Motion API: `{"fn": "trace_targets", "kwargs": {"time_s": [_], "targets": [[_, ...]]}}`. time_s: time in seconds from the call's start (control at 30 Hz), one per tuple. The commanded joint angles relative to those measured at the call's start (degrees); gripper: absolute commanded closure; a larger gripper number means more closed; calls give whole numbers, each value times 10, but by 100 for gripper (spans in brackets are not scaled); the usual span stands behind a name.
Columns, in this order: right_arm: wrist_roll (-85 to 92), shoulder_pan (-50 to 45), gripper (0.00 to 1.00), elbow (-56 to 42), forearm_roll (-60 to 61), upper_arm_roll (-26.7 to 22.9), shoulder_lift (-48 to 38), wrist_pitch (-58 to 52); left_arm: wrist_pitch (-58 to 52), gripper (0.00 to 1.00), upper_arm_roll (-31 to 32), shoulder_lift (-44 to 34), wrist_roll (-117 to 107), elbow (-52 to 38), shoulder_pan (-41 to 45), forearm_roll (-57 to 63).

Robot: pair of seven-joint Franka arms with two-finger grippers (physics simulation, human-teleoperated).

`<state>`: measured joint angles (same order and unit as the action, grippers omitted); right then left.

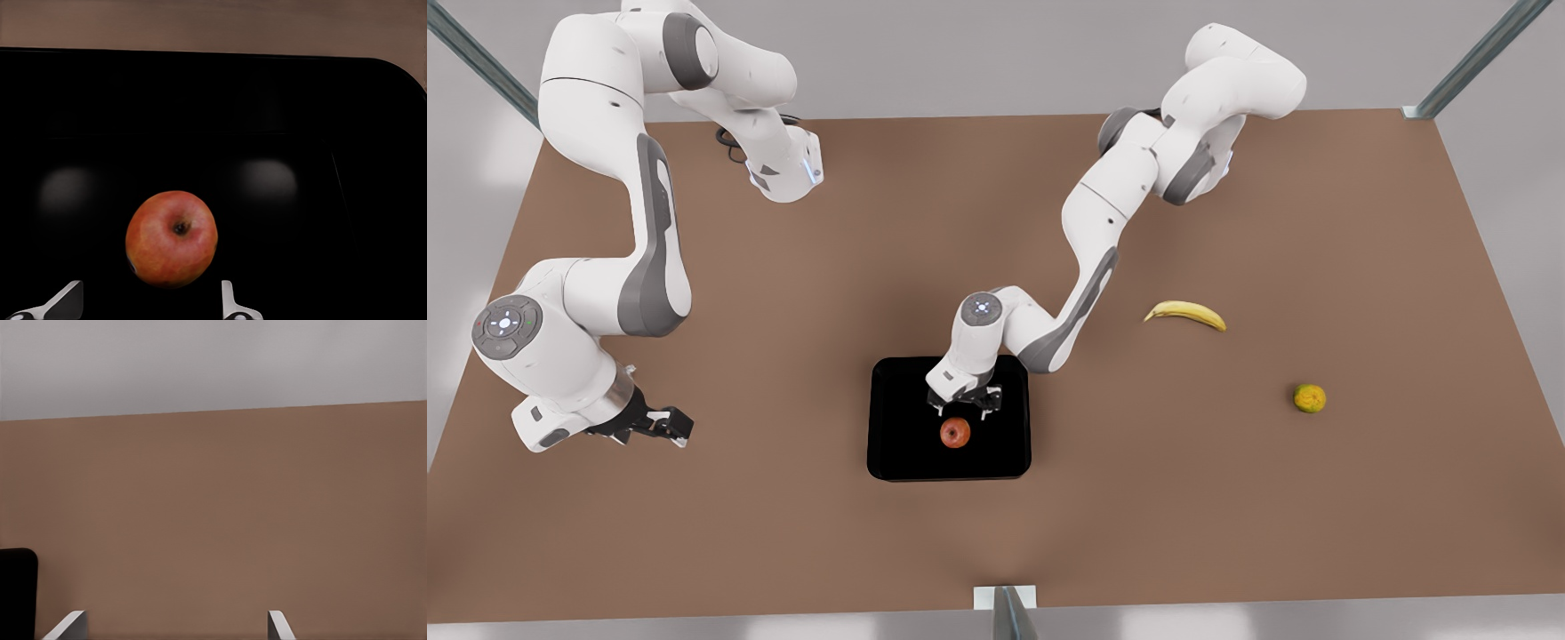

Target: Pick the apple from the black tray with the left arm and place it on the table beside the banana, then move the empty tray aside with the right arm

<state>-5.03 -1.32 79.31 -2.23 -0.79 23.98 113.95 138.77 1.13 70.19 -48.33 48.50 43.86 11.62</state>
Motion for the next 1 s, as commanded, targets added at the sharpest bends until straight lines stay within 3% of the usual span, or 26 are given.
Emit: {"fn": "trace_targets", "kwargs": {"time_s": [0.0,0.93,0.97], "targets": [[-5,0,0,0,0,0,-1,0,49,0,-2,6,-107,-1,0,2],[-5,0,0,0,0,0,-1,0,136,0,-17,50,-108,-17,-4,1],[-5,0,0,0,0,0,-1,0,136,4,-17,50,-108,-17,-4,1]]}}
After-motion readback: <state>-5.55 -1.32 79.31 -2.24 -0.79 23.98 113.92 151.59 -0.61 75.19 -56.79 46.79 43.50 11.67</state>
